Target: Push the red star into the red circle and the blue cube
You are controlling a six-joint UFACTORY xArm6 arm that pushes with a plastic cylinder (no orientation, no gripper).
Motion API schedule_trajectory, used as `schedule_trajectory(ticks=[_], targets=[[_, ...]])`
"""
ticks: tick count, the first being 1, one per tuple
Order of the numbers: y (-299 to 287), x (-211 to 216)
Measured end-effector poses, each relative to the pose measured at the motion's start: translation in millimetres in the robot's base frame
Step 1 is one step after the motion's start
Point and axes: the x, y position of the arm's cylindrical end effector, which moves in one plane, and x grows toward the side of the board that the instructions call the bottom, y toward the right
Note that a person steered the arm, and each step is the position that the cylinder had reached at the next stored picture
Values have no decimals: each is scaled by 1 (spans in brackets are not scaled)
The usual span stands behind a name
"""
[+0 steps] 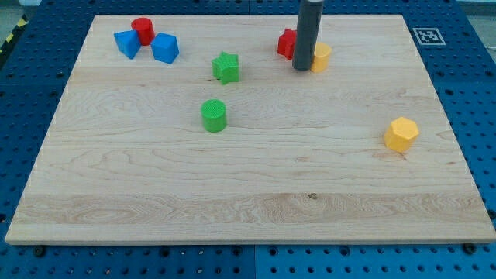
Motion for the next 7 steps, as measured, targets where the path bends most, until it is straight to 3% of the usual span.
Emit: schedule_trajectory(ticks=[1, 2, 3, 4, 5, 7], targets=[[17, 51], [88, 77], [194, 64], [241, 10], [229, -52], [168, -80]])
